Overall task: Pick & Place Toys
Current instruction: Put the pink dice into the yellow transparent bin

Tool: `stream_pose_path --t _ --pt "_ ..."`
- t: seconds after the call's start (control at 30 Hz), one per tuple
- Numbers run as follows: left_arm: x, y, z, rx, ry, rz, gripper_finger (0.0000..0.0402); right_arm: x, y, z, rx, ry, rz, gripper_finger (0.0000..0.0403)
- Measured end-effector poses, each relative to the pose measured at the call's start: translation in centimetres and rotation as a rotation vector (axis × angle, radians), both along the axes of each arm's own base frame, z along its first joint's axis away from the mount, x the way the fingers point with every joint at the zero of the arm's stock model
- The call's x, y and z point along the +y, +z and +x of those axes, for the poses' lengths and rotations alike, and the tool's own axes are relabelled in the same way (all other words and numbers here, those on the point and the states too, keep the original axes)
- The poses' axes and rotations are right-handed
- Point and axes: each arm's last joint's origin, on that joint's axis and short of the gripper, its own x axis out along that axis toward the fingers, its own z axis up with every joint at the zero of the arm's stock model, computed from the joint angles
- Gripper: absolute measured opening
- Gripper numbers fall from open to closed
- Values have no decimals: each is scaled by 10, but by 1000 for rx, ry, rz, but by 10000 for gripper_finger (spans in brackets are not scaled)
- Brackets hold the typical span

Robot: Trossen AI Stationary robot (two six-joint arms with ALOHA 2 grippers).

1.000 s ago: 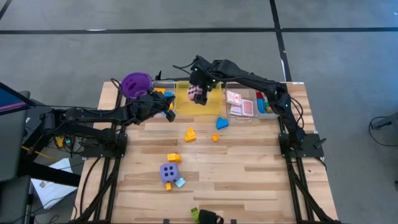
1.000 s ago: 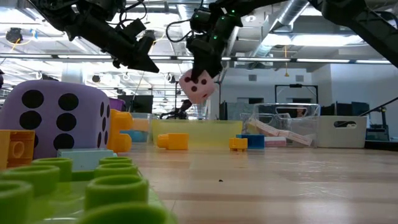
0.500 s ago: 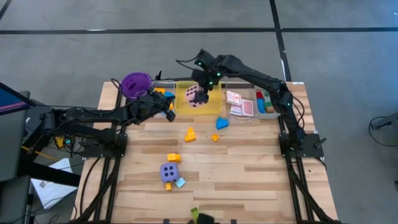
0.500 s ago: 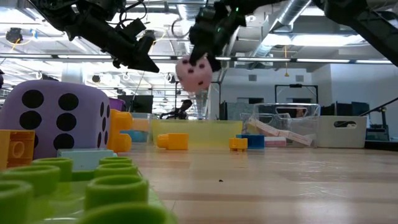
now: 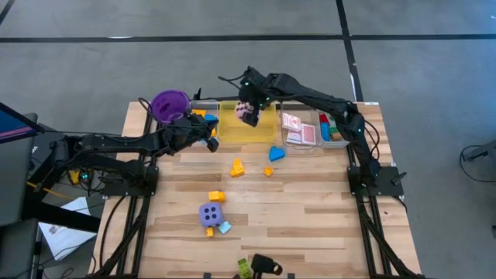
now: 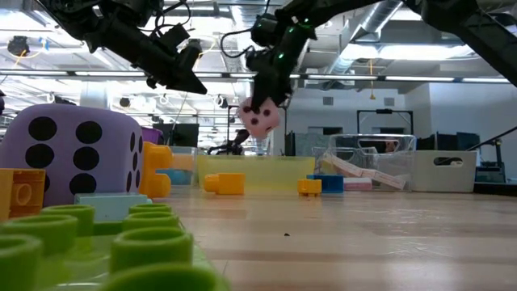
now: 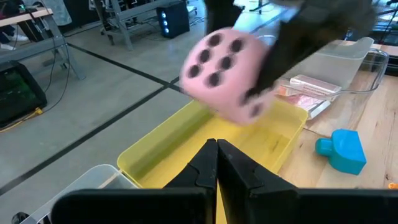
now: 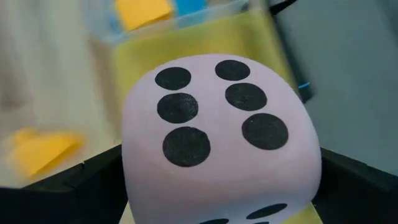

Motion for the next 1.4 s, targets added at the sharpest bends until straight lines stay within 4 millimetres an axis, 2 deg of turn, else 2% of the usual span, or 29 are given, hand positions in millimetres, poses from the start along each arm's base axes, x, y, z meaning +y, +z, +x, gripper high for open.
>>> stream_pose_path --t 0.03,0.1,0.2,0.53,0.9,1.23,1.33,1.4 --pt "0 0 0 0 0 0 0 0 -1 2 -10 -40 -15 400" --pt "0 0 0 0 0 0 0 1 -3 2 -19 32 37 400" --pt "0 0 0 -2 0 1 0 4 0 6 -44 106 23 400" --pt "0 1 0 -8 0 2 0 15 -5 8 4 131 23 400" --pt "0 1 0 -10 -1 7 0 13 -3 11 -46 65 41 400" --pt "0 3 1 -29 -1 14 0 16 1 19 -108 101 -6 400" --pt "0 3 1 -28 -1 14 0 16 2 20 -138 43 34 400" --pt "0 3 1 -28 -1 15 0 17 0 17 -123 72 83 400"
